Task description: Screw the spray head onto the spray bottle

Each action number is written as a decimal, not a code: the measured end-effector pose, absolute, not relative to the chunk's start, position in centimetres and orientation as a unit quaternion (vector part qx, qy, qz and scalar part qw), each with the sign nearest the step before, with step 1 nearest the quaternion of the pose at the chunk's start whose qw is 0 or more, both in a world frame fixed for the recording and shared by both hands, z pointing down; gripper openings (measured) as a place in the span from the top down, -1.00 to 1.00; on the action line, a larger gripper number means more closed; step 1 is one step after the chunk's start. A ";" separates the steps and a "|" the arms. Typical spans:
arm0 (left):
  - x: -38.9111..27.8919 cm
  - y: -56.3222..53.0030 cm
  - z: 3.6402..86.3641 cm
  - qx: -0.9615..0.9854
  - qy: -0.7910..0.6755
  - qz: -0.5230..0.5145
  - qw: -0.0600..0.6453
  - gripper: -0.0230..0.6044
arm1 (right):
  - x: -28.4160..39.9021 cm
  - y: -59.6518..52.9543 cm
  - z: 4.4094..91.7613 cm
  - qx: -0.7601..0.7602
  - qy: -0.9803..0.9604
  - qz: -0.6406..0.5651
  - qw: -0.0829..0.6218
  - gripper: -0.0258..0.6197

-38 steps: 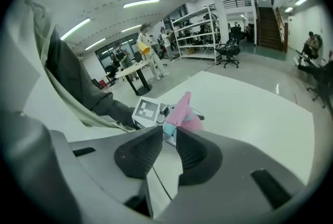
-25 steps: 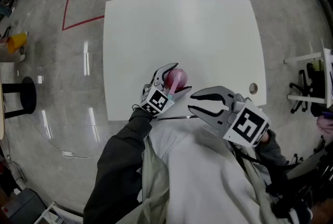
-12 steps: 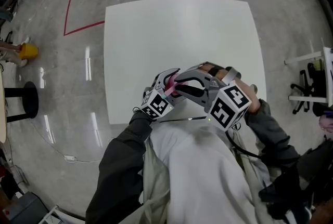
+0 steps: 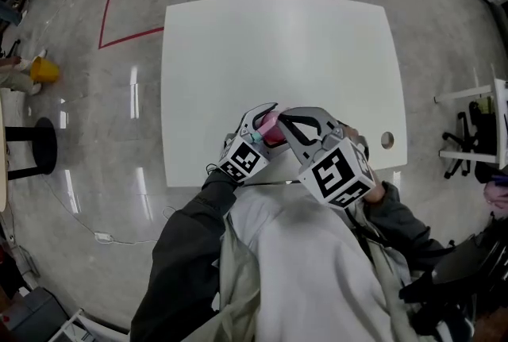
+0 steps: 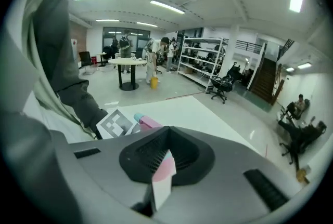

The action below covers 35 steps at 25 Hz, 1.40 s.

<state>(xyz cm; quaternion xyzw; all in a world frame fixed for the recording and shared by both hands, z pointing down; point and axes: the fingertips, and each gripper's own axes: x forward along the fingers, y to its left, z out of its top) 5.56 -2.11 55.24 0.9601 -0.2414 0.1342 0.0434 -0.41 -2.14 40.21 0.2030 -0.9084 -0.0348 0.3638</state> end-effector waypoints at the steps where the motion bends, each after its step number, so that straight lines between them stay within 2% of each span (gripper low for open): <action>1: 5.5 -2.2 54.9 0.960 -0.245 0.130 0.045 -0.42 | -0.4 -1.8 40.2 0.206 -0.905 -0.049 0.368 0.94; 7: 5.0 -2.2 54.8 0.963 -0.235 0.125 0.050 -0.42 | 0.4 -0.1 40.3 0.103 -0.864 -0.281 0.405 0.92; 8: 5.1 -2.0 54.9 0.964 -0.230 0.126 0.049 -0.42 | 0.4 0.0 40.3 0.078 -0.873 -0.264 0.403 0.82; 10: 5.2 -1.6 55.2 0.966 -0.216 0.135 0.042 -0.42 | 0.2 0.4 40.5 0.015 -0.894 -0.195 0.403 0.16; 11: 5.3 -1.4 55.2 0.967 -0.209 0.141 0.038 -0.42 | 0.1 0.5 40.7 -0.009 -0.895 -0.175 0.410 0.00; 17: 6.1 -0.3 55.4 0.971 -0.179 0.161 0.014 -0.42 | -1.2 1.0 42.8 -0.100 -0.867 -0.202 0.445 0.06; 19: 6.0 -0.3 55.4 0.970 -0.180 0.161 0.014 -0.42 | -1.6 1.2 43.1 -0.104 -0.868 -0.197 0.445 0.52; 24: 5.8 -0.6 55.3 0.969 -0.198 0.145 0.028 -0.42 | -1.3 -0.3 42.8 0.001 -0.906 -0.117 0.407 0.58; 31: 5.3 -2.1 55.1 0.951 -0.272 0.143 0.042 -0.42 | 0.7 -0.4 43.4 0.277 -0.874 0.018 0.398 0.62; 35: 5.1 -2.5 55.2 0.946 -0.287 0.143 0.043 -0.42 | 0.4 -0.3 43.3 0.287 -0.871 -0.064 0.393 0.63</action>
